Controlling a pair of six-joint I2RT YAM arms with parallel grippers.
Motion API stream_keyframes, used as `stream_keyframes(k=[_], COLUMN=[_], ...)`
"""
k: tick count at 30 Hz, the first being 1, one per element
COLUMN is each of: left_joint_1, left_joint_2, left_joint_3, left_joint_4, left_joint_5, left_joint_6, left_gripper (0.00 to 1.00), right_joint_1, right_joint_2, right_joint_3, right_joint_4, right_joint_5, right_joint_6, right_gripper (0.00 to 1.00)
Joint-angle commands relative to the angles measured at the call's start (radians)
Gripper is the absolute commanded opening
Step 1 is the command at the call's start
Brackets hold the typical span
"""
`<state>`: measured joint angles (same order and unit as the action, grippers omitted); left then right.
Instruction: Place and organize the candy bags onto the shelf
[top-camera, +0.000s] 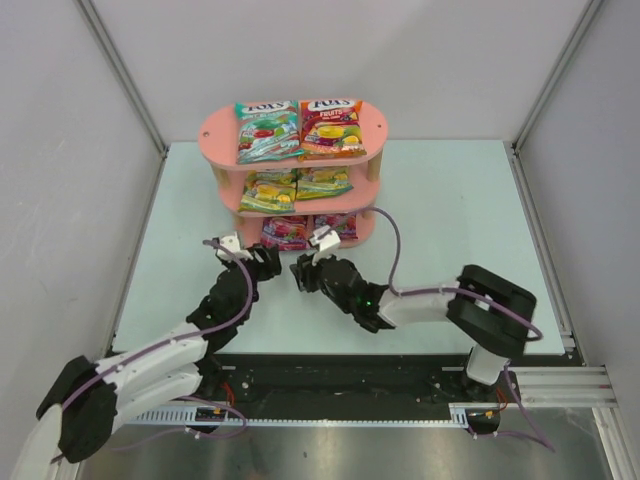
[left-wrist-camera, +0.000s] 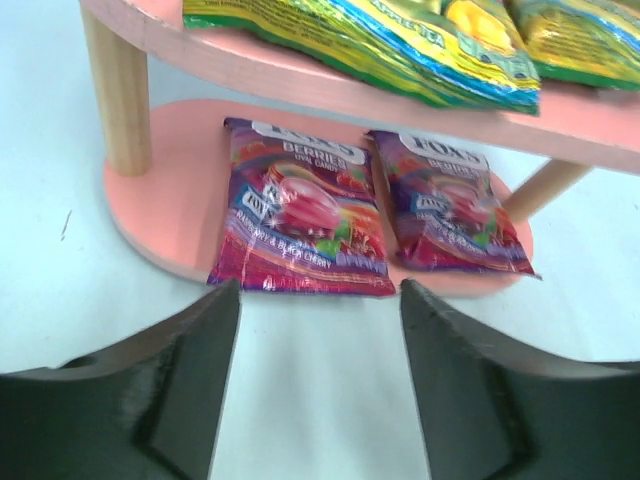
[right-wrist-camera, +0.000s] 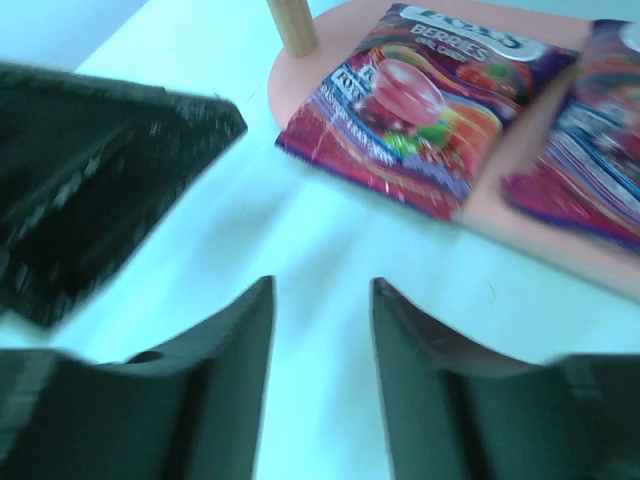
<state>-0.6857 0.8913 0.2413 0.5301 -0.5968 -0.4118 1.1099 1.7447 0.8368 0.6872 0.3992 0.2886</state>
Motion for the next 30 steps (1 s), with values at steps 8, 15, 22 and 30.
stream_keyframes(k=[8,15,22,30], left_joint_1=[-0.037,-0.048,-0.048,-0.048], left_joint_2=[-0.432,-0.552,-0.534,-0.687], left_joint_3=[0.162,0.150,0.161,0.096], left_joint_4=[-0.711,-0.812,-0.929,-0.999], left_joint_5=[-0.052,-0.064,-0.144,-0.173], left_joint_6=[-0.021,-0.108,-0.171,-0.222], left_gripper=[0.94,1.00,1.00,1.00], right_joint_1=[0.065,0.048,0.042,0.044], right_joint_2=[-0.935,-1.449,-1.559,-1.558], right_joint_3=[-0.364,-0.387,-0.387,-0.387], right_joint_4=[-0.539,-0.963,-1.121,-1.152], right_joint_5=[0.314,0.458,0.524,0.578], right_joint_6=[0.109,0.144,0.193,0.228], right_gripper=[0.99,1.00,1.00,1.00])
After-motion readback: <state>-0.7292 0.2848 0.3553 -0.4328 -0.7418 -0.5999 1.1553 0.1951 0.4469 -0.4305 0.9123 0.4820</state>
